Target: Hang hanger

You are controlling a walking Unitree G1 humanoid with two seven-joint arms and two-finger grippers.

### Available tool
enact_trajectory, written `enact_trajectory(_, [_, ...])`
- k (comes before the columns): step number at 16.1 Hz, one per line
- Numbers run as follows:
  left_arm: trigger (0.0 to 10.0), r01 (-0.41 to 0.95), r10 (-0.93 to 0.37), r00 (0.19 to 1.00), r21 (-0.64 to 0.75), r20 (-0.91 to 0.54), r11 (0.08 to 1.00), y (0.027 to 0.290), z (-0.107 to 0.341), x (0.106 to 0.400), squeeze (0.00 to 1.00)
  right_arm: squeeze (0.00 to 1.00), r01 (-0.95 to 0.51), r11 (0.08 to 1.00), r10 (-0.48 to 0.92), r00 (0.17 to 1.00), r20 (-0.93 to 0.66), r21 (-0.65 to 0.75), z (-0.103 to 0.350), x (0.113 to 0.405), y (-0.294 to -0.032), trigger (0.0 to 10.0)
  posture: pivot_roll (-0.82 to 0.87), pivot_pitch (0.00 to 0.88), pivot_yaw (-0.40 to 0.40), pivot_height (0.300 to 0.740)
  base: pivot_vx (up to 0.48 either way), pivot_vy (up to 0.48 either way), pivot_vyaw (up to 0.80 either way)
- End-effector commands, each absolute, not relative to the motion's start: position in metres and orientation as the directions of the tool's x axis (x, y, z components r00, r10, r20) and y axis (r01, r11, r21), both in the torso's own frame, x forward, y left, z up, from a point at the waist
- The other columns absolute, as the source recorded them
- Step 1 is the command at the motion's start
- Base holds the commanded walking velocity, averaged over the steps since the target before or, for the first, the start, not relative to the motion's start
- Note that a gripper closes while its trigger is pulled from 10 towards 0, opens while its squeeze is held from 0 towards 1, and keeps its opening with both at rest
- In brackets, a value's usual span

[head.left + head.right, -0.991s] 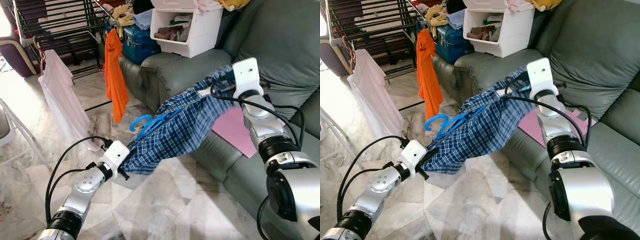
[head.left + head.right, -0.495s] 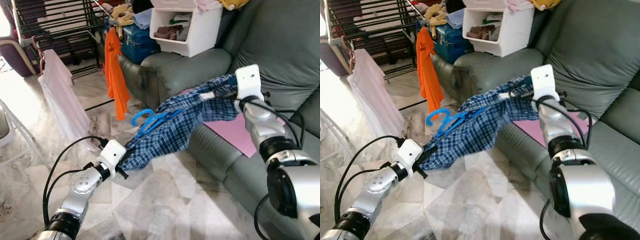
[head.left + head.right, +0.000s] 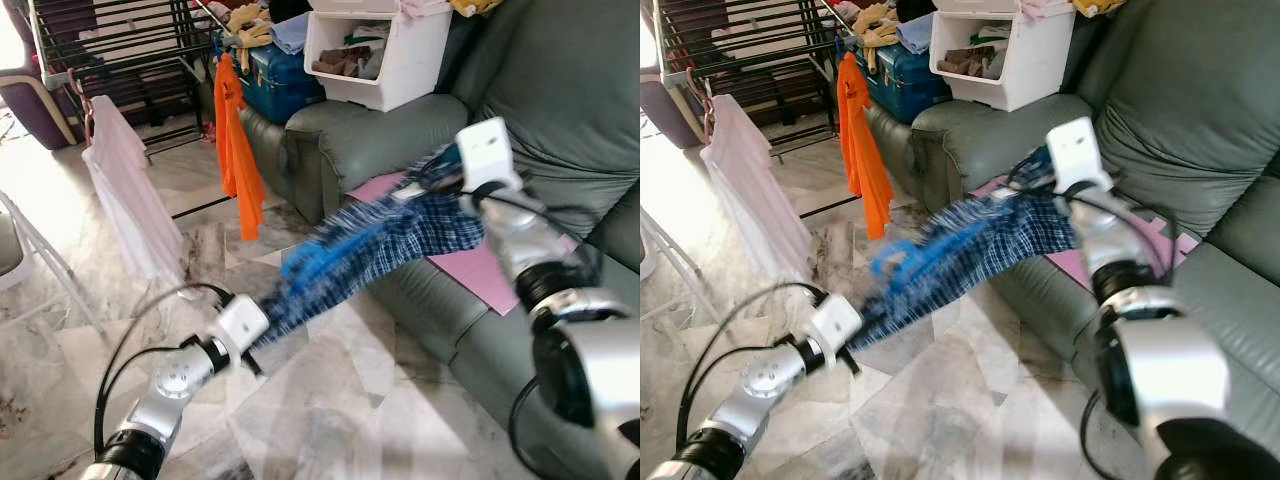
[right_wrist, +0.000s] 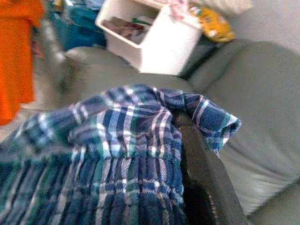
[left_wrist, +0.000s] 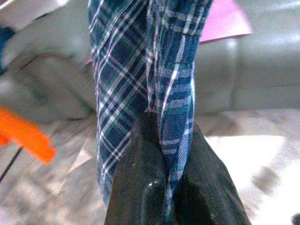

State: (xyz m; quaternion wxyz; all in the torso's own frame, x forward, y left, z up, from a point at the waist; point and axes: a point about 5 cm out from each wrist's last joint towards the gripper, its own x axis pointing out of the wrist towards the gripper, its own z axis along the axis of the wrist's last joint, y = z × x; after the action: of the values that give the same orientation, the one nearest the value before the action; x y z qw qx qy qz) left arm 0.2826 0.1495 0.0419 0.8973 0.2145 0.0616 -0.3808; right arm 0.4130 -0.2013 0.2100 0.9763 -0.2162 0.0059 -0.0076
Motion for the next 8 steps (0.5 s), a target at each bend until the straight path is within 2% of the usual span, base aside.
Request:
enact_trajectory(1, [10.0,0.751,-0.664,0.659,0.349,-0.353,0.560,0.161,0.034,0.275,0.00,0.00,0.125,0.888,-0.098,0.992,0.083,-0.443,0.241,0.416,-0.217,10.0,-0.10,0.000,0.045,0.740,0.000,0.000,0.00])
enact_trajectory(2, [10.0,0.778,-0.687,0.625,0.361,-0.371,0.514,0.160,0.034,0.273,0.00,0.00,0.147,0.879,-0.120,0.989,0.088,-0.453,0.248,0.416,-0.224,10.0,-0.10,0.000,0.043,0.740,0.000,0.000,0.00])
enact_trajectory(4, [10.0,0.790,-0.711,0.605,0.377,-0.358,0.483,0.160,0.038,0.272,0.00,0.00,0.141,0.871,-0.121,0.990,0.072,-0.471,0.249,0.416,-0.226,10.0,-0.10,0.000,0.041,0.740,0.000,0.000,0.00])
enact_trajectory(6, [10.0,0.764,-0.727,0.635,0.351,-0.262,0.541,0.160,0.050,0.277,0.00,0.00,0.109,0.865,-0.118,0.993,0.013,-0.490,0.238,0.415,-0.227,10.0,-0.10,0.000,0.040,0.740,0.000,0.000,0.00])
enact_trajectory(8, [10.0,0.689,-0.679,0.715,0.325,-0.165,0.647,0.166,0.062,0.287,0.00,0.00,0.029,0.880,-0.084,0.992,-0.095,-0.474,0.211,0.411,-0.226,10.0,-0.10,0.000,0.036,0.740,0.000,0.000,0.00])
